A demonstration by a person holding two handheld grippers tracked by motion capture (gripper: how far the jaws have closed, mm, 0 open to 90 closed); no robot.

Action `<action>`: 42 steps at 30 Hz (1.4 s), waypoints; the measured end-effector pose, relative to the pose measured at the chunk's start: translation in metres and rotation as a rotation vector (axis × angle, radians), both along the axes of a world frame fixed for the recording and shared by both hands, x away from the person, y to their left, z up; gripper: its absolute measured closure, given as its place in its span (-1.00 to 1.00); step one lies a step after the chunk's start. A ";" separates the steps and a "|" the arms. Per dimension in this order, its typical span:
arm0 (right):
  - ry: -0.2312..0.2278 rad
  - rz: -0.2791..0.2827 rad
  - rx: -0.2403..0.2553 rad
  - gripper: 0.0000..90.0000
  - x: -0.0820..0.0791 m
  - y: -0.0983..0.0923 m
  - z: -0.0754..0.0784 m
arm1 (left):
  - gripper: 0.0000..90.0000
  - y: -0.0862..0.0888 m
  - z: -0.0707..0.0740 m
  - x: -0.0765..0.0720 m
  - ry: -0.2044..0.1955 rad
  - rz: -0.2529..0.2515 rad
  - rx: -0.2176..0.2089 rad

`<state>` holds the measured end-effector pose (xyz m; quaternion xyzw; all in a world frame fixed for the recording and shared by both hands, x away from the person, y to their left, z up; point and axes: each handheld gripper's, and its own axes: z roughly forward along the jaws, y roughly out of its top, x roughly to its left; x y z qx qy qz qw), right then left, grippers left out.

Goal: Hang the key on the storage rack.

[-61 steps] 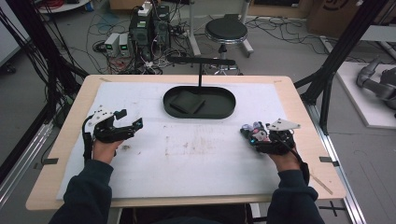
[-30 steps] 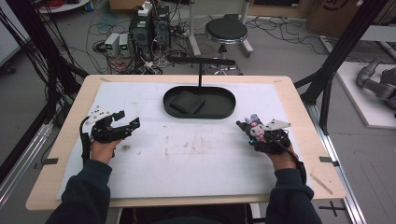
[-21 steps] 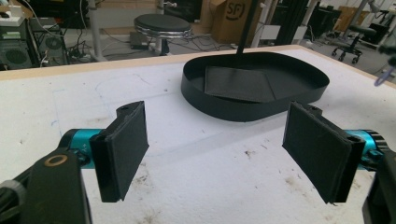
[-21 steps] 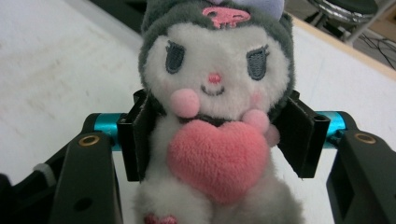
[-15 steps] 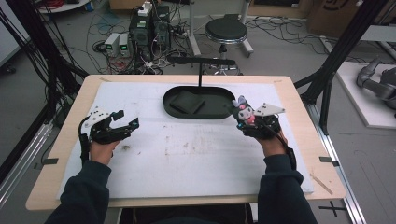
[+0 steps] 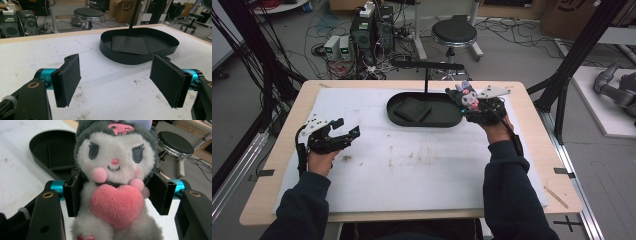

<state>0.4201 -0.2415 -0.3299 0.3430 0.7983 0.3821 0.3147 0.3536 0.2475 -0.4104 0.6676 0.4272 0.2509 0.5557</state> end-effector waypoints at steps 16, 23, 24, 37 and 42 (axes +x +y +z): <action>-0.016 -0.060 0.011 -0.18 0.045 0.015 0.037 | -0.46 0.001 -0.001 0.001 0.005 -0.002 -0.007; -0.020 -0.107 0.027 -0.18 0.063 0.021 0.044 | -0.46 0.002 -0.001 0.001 0.006 0.001 -0.011; -0.018 -0.118 0.020 -0.18 0.066 0.020 0.045 | -0.46 0.002 -0.001 0.001 0.005 0.002 -0.011; 0.052 -0.159 -0.060 -0.15 0.056 -0.006 0.027 | -0.46 0.003 -0.001 0.001 0.006 0.005 -0.015; 0.097 -0.157 -0.138 -0.13 0.055 -0.008 0.011 | -0.46 0.002 -0.001 0.001 0.011 0.004 -0.012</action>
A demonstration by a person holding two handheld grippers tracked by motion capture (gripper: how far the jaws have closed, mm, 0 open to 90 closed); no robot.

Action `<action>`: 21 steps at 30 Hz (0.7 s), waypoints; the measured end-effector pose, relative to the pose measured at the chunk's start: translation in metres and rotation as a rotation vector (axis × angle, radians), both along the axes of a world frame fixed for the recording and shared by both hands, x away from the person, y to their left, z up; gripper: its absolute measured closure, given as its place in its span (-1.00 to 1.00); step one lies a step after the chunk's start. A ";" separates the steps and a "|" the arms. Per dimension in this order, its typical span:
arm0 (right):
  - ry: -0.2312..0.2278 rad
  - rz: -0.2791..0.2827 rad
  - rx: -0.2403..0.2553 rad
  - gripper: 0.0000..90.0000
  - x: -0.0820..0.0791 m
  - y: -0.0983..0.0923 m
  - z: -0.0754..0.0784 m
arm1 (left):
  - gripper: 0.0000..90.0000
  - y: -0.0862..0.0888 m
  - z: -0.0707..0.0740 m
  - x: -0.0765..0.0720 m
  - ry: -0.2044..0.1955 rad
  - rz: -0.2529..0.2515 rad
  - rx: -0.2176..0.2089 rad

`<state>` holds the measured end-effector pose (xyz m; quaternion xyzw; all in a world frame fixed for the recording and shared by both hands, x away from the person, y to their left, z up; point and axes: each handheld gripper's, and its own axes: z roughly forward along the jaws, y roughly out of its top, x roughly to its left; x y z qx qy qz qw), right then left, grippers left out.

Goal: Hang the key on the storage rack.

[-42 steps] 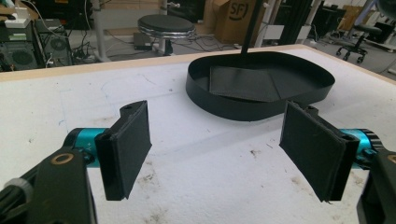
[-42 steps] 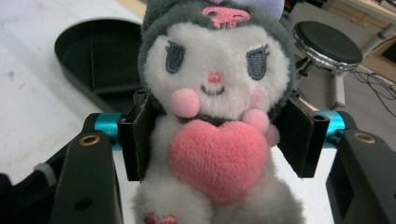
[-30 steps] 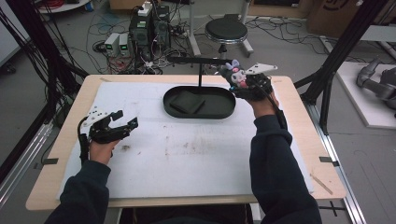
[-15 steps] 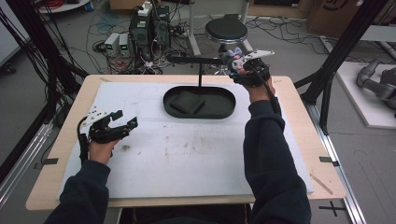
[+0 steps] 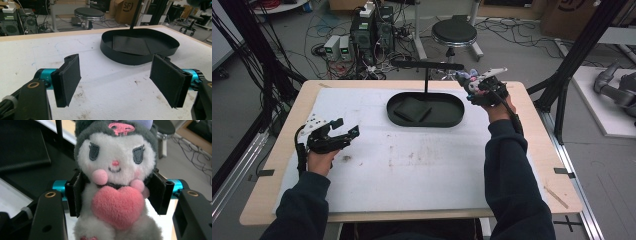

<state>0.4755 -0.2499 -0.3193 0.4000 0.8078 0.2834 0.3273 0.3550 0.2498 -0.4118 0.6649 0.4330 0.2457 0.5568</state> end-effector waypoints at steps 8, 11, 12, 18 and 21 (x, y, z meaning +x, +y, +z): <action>0.048 0.016 -0.048 -0.12 0.015 0.024 -0.029 | -0.46 0.001 -0.001 0.000 0.000 0.005 -0.007; 0.028 -0.002 -0.026 -0.11 0.020 0.031 -0.033 | -0.46 0.001 -0.001 0.000 0.002 0.007 -0.006; 0.019 -0.005 -0.018 -0.11 0.023 0.032 -0.034 | -0.46 0.001 -0.001 0.000 0.002 0.007 -0.007; 0.022 -0.059 0.071 -0.15 0.029 0.031 -0.042 | -0.46 0.002 -0.001 0.000 -0.003 0.002 -0.013; 0.021 -0.060 0.090 -0.27 0.029 0.031 -0.043 | -0.46 0.001 -0.001 0.000 -0.006 0.000 -0.013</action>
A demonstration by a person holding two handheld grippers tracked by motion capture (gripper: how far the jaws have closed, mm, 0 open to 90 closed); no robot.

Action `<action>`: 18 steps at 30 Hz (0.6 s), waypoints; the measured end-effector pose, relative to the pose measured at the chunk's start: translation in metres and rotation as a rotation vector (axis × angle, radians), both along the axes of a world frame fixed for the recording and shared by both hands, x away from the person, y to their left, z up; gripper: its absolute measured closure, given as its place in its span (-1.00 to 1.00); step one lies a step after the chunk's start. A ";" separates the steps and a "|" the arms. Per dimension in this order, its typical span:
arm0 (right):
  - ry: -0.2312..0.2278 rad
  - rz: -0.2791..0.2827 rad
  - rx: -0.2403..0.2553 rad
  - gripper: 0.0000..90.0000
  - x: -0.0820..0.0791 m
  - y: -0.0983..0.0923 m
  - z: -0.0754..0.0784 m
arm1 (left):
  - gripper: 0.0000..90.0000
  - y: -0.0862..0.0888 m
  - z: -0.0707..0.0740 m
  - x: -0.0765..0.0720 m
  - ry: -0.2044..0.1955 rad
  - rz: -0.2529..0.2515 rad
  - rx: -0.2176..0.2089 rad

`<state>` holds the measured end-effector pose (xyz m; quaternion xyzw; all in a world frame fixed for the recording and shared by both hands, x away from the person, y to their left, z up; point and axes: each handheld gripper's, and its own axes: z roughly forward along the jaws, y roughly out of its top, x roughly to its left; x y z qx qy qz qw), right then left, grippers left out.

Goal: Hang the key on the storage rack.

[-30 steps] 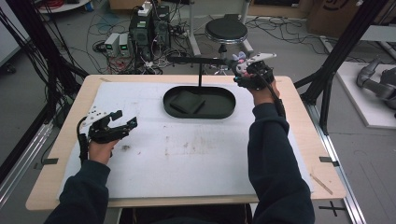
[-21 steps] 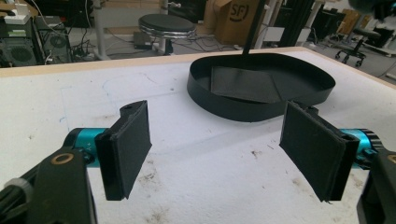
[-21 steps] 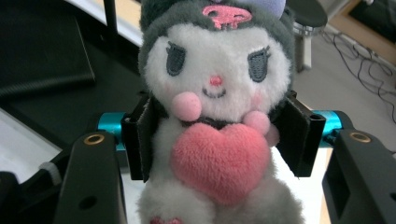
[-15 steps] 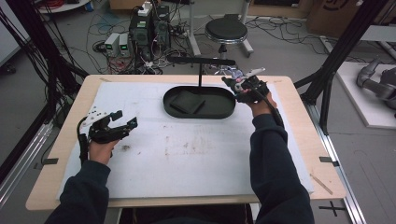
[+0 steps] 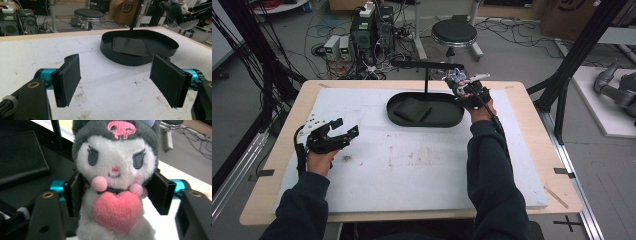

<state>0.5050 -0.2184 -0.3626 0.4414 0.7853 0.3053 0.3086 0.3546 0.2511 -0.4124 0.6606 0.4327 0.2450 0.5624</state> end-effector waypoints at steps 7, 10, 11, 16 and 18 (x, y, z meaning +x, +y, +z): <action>0.011 0.020 0.026 -0.49 -0.003 -0.002 0.001 | -0.46 0.000 0.000 0.001 0.001 0.000 -0.001; 0.000 0.050 0.029 -0.53 -0.007 -0.006 0.006 | -0.46 -0.001 0.000 0.000 -0.002 0.000 -0.004; 0.001 0.063 0.041 -0.52 -0.009 -0.008 0.009 | -0.46 -0.001 0.000 0.000 -0.002 -0.002 -0.002; 0.001 0.099 0.061 -0.53 -0.028 -0.021 0.022 | -0.46 -0.001 0.000 0.000 -0.002 -0.002 -0.008; 0.001 0.123 0.046 -0.53 -0.039 -0.027 0.029 | -0.46 -0.002 0.000 0.000 -0.004 -0.001 -0.004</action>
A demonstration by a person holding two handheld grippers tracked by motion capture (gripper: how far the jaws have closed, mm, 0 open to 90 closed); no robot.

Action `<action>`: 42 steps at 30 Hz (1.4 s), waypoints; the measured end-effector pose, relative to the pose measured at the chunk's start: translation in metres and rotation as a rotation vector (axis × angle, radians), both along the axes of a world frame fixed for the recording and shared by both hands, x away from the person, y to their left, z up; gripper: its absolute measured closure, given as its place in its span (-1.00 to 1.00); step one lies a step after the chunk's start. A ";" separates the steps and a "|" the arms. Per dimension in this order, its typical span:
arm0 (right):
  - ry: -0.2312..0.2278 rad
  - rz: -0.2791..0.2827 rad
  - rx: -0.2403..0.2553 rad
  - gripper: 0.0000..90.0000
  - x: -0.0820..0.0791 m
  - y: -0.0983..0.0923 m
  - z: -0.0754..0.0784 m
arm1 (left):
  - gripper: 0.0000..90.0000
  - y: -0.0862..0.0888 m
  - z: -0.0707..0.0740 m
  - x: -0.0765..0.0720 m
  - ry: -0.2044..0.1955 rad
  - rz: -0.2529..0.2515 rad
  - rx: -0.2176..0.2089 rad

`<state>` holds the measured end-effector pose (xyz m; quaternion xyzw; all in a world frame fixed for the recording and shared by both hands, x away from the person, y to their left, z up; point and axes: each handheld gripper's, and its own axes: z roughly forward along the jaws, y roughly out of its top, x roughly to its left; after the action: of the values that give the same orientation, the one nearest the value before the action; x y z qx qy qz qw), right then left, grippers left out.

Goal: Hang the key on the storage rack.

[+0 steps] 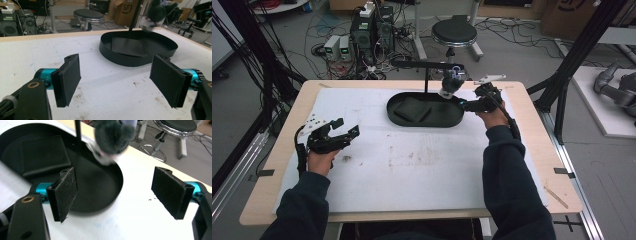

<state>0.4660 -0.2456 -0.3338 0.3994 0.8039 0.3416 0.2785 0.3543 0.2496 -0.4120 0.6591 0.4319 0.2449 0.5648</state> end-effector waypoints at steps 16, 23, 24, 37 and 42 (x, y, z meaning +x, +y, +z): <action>-0.063 0.054 0.069 -0.53 -0.106 -0.050 -0.040 | -0.46 -0.002 0.002 -0.001 -0.011 0.008 0.005; -0.060 0.014 0.066 -0.53 -0.117 -0.053 -0.061 | -0.46 -0.006 0.005 -0.004 -0.033 -0.011 0.019; -0.056 0.015 0.068 -0.53 -0.119 -0.053 -0.063 | -0.46 -0.006 0.005 -0.005 -0.036 -0.011 0.021; -0.065 -0.006 0.087 -0.53 -0.122 -0.063 -0.063 | -0.46 -0.013 0.006 -0.008 -0.045 -0.031 0.056; -0.072 -0.018 0.077 -0.53 -0.123 -0.067 -0.064 | -0.46 -0.013 0.006 -0.008 -0.048 -0.036 0.064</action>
<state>0.3426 -0.3125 -0.3976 0.4045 0.7760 0.3841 0.2946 0.3459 0.2363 -0.4064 0.6785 0.3981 0.2642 0.5580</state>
